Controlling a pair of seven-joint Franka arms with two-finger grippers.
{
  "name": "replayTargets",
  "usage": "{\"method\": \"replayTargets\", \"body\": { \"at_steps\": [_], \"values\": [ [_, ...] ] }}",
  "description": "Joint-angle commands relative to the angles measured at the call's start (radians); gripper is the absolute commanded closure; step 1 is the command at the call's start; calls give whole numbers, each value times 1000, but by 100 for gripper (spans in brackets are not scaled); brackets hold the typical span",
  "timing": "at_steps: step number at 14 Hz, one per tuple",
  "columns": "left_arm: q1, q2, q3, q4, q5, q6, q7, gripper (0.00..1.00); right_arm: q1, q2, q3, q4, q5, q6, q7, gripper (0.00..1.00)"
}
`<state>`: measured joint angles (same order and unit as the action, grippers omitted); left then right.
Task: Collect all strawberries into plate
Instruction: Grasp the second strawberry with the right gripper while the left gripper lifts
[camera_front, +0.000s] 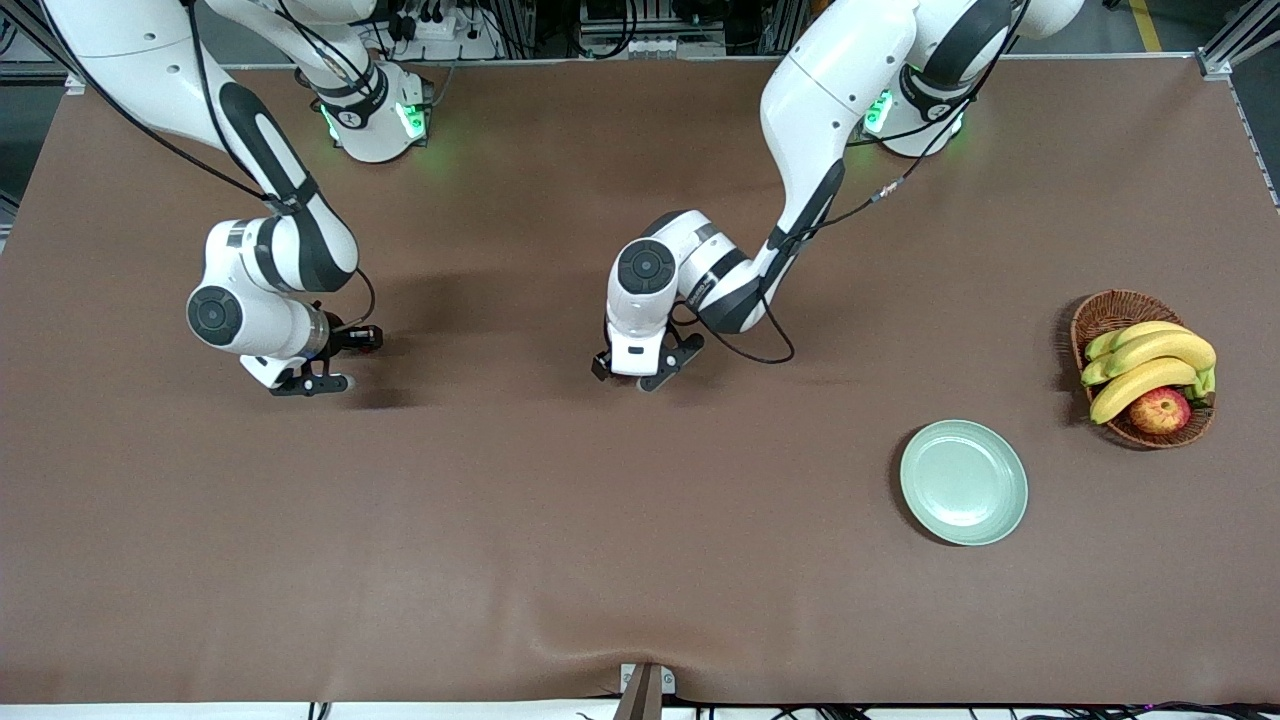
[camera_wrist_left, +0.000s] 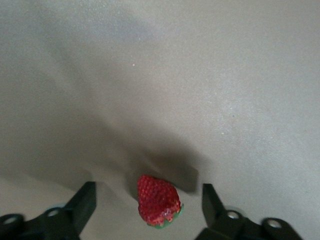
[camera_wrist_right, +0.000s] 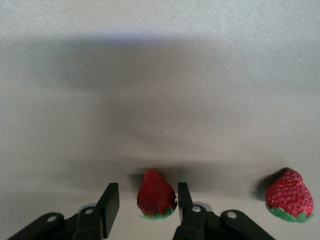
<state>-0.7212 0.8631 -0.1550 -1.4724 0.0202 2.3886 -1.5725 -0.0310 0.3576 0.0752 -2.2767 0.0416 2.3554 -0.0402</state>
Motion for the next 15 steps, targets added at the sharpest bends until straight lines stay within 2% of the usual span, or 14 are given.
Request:
{"method": "replayTargets", "body": {
  "at_steps": [1, 2, 4, 6, 9, 13, 15],
  "values": [
    [-15, 5, 9, 12, 24, 4, -11, 32, -15, 1, 0, -7, 17, 2, -7, 63],
    [-15, 4, 9, 12, 24, 4, -12, 46, -17, 3, 0, -7, 17, -1, -9, 72],
    [-20, 4, 9, 12, 26, 4, -12, 60, -17, 1, 0, -7, 15, -2, -10, 88],
    [-20, 2, 8, 12, 23, 4, -29, 100, -17, -2, 1, 3, 15, -24, -6, 100],
    [-20, -3, 9, 12, 26, 4, -15, 100, -13, -12, 3, 46, 20, -76, 10, 100],
    [14, -68, 14, 12, 76, -5, -17, 100, -9, -6, 1, 250, 104, -330, 48, 100],
    [55, -123, 25, 12, 104, -28, -15, 100, 19, -5, 1, 305, 107, -375, 126, 100]
  ]
}}
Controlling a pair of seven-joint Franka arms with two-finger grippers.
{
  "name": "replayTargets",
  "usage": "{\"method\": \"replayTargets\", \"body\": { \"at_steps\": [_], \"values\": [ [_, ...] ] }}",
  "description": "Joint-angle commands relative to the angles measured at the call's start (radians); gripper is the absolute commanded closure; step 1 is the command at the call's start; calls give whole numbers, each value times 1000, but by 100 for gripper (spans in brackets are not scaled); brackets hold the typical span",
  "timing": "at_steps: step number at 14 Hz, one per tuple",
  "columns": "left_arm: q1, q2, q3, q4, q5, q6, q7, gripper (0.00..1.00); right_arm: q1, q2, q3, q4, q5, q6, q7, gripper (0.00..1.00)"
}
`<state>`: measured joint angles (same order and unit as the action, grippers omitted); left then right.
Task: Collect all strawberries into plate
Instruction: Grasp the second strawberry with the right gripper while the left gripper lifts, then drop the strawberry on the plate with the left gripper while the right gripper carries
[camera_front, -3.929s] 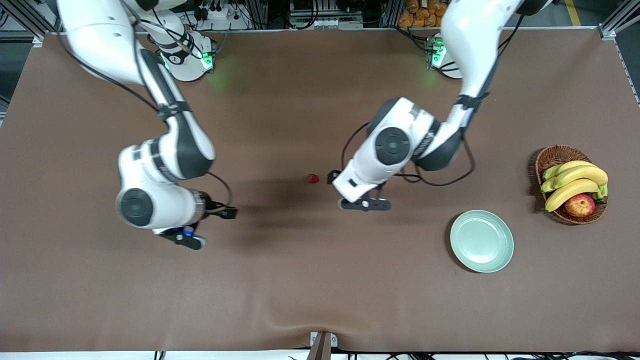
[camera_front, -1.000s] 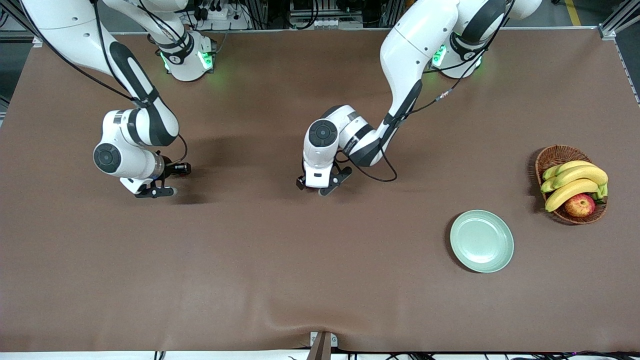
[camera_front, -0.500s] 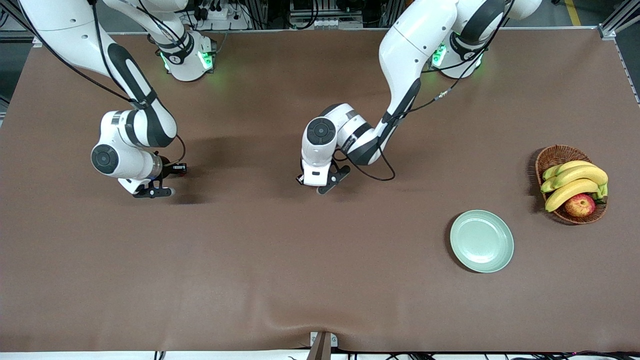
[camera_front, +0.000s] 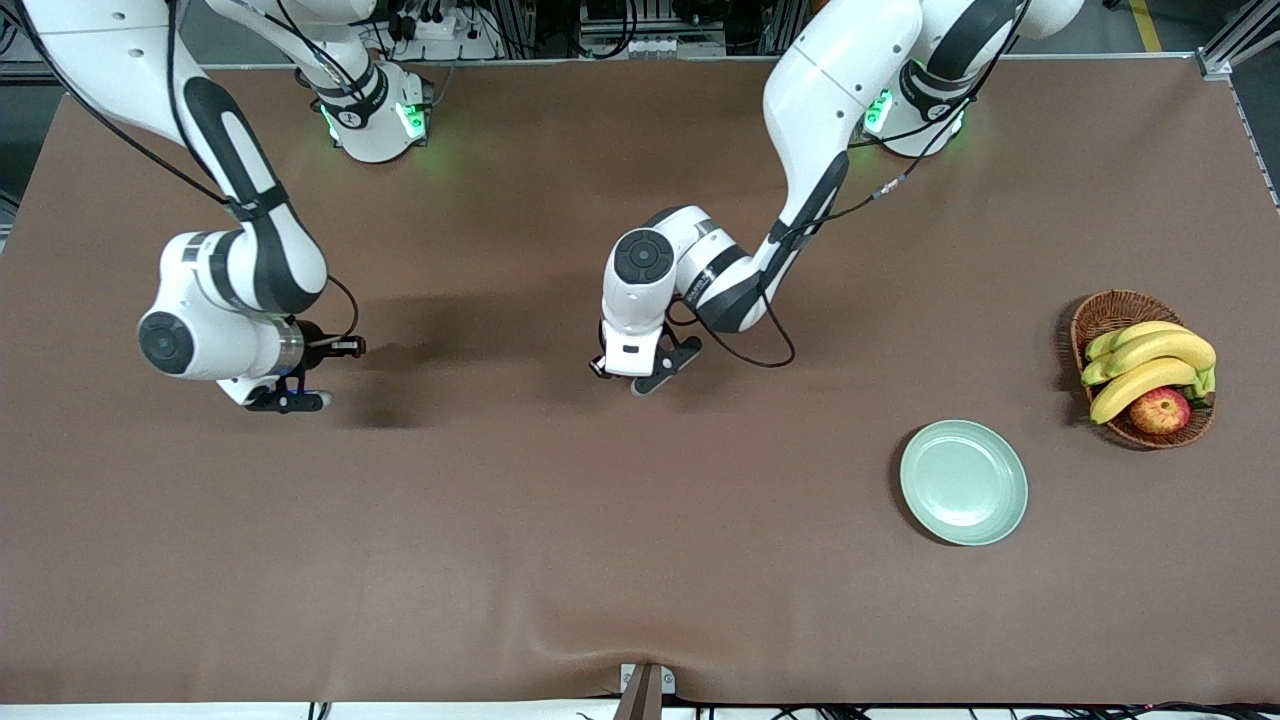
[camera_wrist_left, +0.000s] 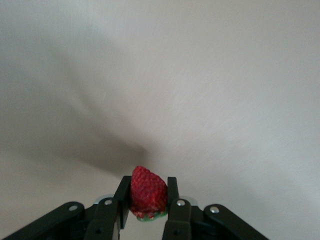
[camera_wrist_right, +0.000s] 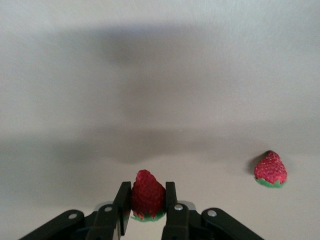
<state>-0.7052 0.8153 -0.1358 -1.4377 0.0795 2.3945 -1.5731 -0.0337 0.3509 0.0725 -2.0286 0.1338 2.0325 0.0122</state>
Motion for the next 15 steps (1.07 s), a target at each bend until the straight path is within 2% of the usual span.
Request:
{"method": "replayTargets", "body": {
  "at_steps": [1, 4, 8, 15],
  "values": [
    [70, -97, 5, -23, 46, -61, -13, 100, 43, 3, 4, 88, 16, -78, 125, 100],
    [173, -154, 4, -24, 46, -153, 108, 100, 130, 8, 4, 166, 79, -109, 312, 100],
    [329, -173, 4, -29, 46, -244, 362, 100, 263, 89, 4, 299, 179, -94, 579, 100],
    [498, -144, 4, -46, 48, -248, 704, 100, 507, 342, 3, 528, 176, 110, 1019, 100]
  ]
}}
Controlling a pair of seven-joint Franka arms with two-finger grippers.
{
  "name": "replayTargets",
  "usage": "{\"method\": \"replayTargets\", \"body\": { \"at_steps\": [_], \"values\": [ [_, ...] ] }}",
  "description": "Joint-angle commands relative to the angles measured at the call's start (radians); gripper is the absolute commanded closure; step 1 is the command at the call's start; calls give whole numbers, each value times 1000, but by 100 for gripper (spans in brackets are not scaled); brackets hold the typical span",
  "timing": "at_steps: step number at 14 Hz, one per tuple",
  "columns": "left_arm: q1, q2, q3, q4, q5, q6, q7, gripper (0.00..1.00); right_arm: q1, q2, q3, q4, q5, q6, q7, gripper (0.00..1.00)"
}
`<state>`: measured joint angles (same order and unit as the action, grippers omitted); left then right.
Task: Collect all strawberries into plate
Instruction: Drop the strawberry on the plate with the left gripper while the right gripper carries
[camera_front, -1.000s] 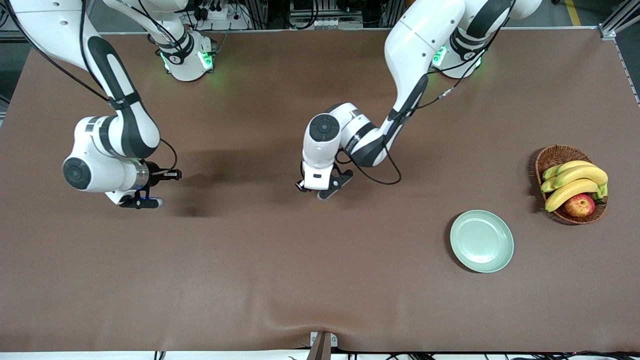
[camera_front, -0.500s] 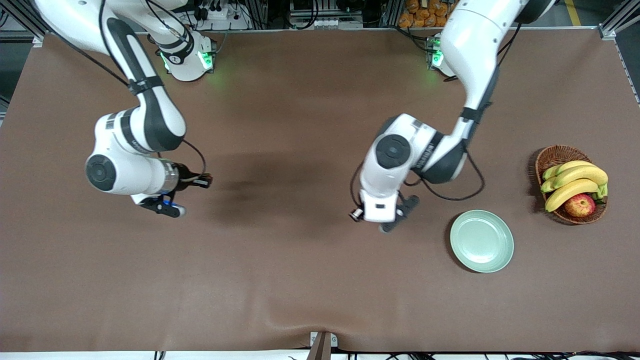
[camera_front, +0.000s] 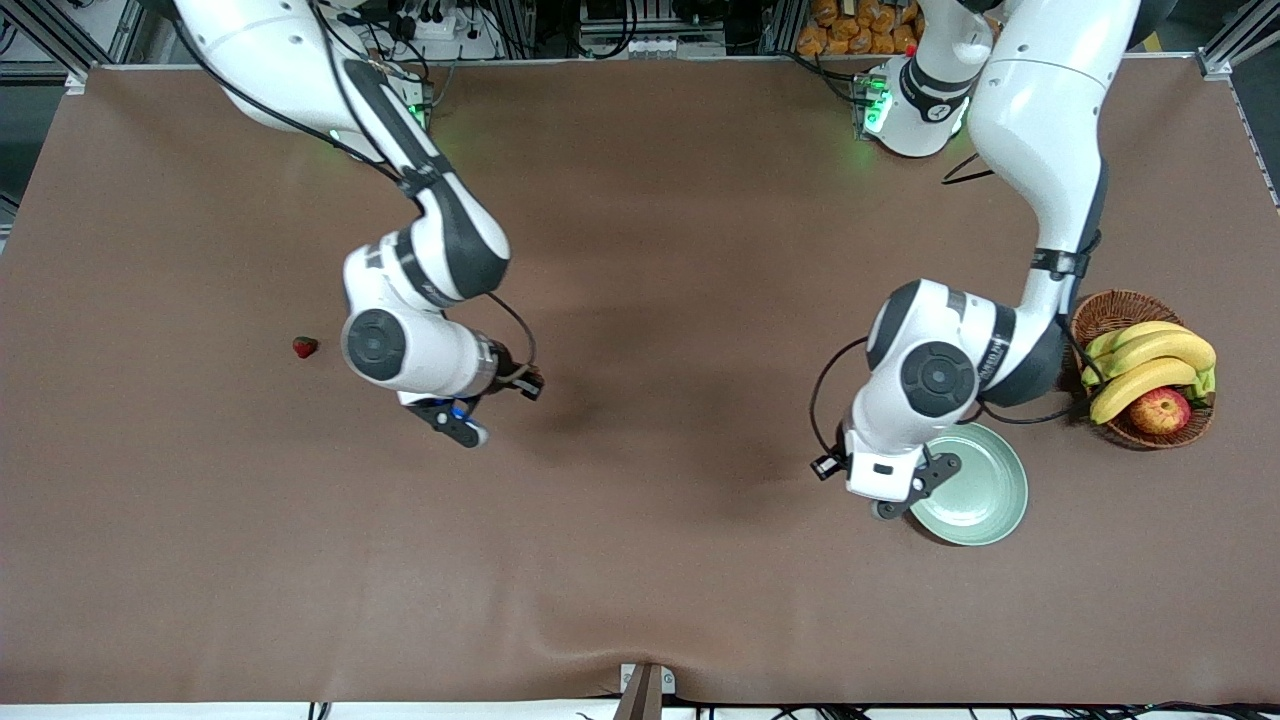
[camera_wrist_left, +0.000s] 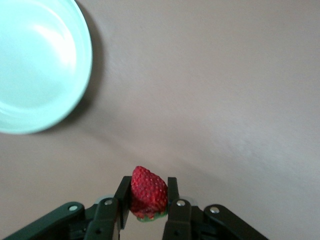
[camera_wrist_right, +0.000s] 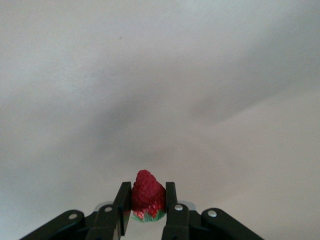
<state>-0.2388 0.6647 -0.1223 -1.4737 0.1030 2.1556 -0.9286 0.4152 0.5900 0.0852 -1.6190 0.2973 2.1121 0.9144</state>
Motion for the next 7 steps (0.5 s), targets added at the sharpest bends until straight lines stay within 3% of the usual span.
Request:
{"method": "replayTargets", "body": {
  "at_steps": [1, 7],
  "values": [
    [51, 12, -8, -14, 24, -10, 109, 100, 86, 138, -10, 149, 11, 67, 165, 100],
    [134, 35, -10, -27, 80, 7, 328, 100, 192, 229, -12, 229, 3, 138, 284, 100]
  ]
}}
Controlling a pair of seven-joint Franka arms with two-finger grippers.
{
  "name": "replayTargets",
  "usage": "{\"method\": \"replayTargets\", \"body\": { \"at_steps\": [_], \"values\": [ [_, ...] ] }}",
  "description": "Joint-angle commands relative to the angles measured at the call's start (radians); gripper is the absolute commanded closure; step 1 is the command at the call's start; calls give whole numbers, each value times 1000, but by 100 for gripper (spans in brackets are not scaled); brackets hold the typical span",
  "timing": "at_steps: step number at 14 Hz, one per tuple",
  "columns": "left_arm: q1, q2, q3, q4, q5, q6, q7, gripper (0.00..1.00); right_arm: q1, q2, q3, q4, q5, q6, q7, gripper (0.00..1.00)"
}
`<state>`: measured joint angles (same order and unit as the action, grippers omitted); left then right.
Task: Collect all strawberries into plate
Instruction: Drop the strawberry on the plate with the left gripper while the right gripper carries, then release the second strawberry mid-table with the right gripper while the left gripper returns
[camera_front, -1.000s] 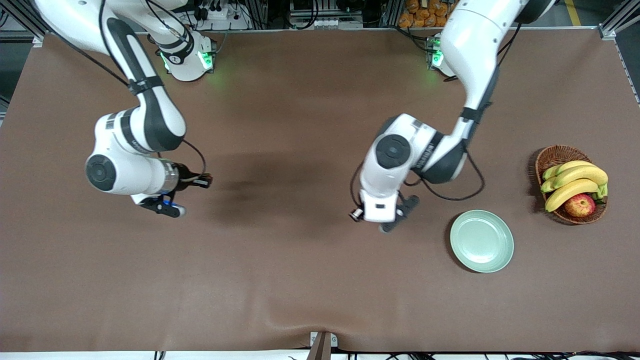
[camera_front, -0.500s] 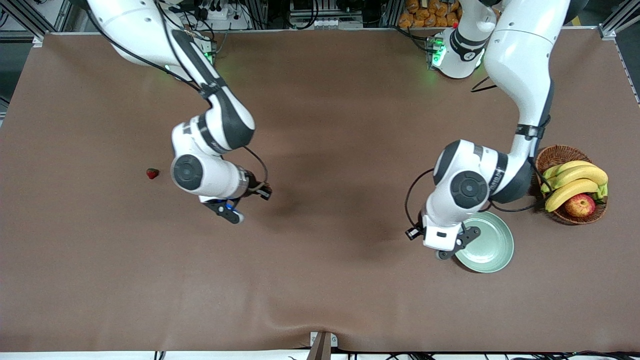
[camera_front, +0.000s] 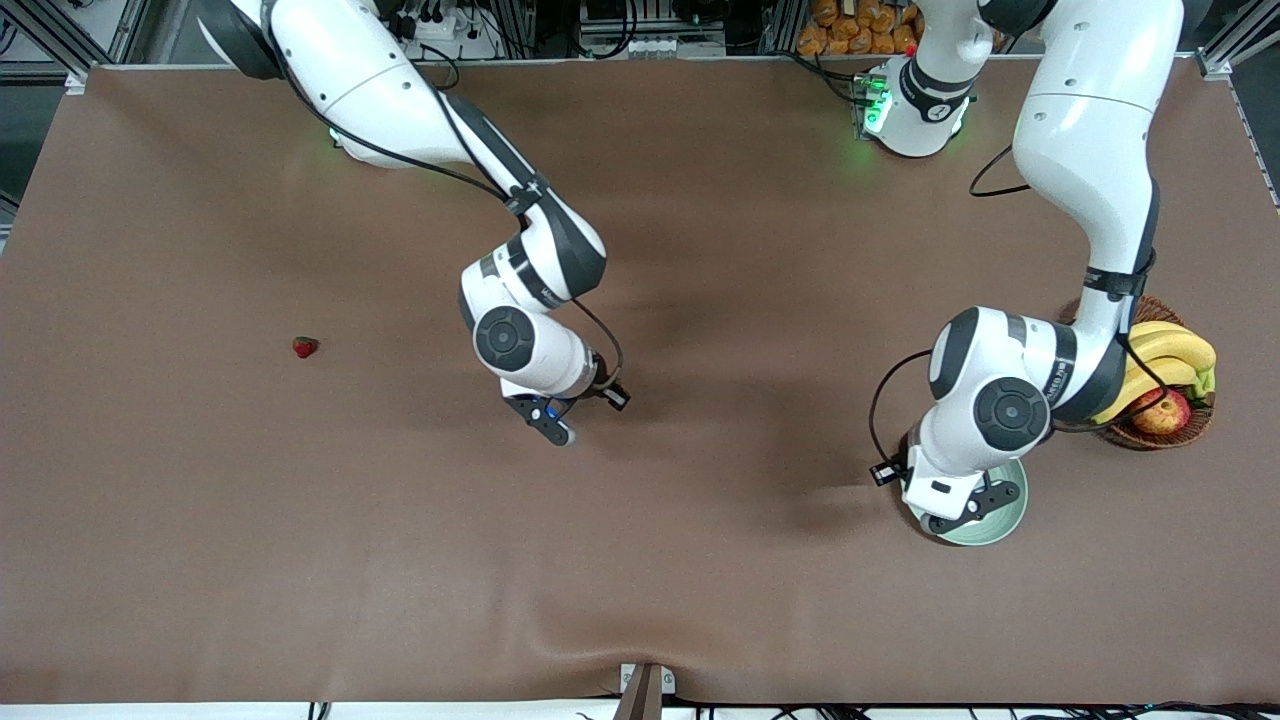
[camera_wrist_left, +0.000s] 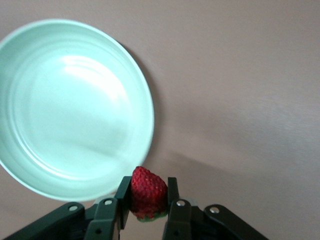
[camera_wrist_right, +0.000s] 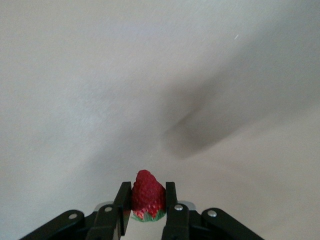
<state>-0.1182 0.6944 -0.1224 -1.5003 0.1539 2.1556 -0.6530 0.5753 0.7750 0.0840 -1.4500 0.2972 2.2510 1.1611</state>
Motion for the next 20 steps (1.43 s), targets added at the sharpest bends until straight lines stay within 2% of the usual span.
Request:
{"method": "replayTargets", "body": {
  "at_steps": [1, 3, 5, 6, 7, 10, 14, 15, 16, 18, 20],
  "values": [
    [23, 10, -8, 0, 29, 13, 76, 100, 43, 59, -12, 62, 3, 4, 40, 100],
    [61, 22, -8, 2, 52, 20, 116, 100, 57, 82, -12, 68, 3, 37, 42, 100],
    [90, 33, -9, 3, 52, 30, 173, 100, 63, 101, -12, 69, 3, 45, 40, 85],
    [103, 40, -10, 5, 52, 35, 194, 100, 58, 101, -13, 69, 3, 42, 35, 52],
    [118, 48, -10, 6, 52, 49, 220, 100, 45, 96, -12, 77, 8, 26, 35, 1],
    [161, 73, -8, 6, 53, 99, 289, 100, 38, 87, -16, 144, -4, -104, 34, 0],
    [196, 97, -9, 2, 58, 121, 349, 100, -70, 61, -17, 230, -4, -382, -24, 0],
    [201, 94, -8, 0, 58, 119, 364, 60, -115, 44, -15, 249, -1, -442, -76, 0],
    [200, 85, -9, -3, 58, 115, 386, 1, -161, 35, -9, 258, 0, -494, -112, 0],
    [178, 56, -17, -6, 56, 84, 372, 0, -238, 1, -6, 272, 2, -572, -156, 0],
    [148, 5, -20, -5, 56, -6, 343, 0, -303, -38, -7, 272, 0, -632, -255, 0]
  ]
}}
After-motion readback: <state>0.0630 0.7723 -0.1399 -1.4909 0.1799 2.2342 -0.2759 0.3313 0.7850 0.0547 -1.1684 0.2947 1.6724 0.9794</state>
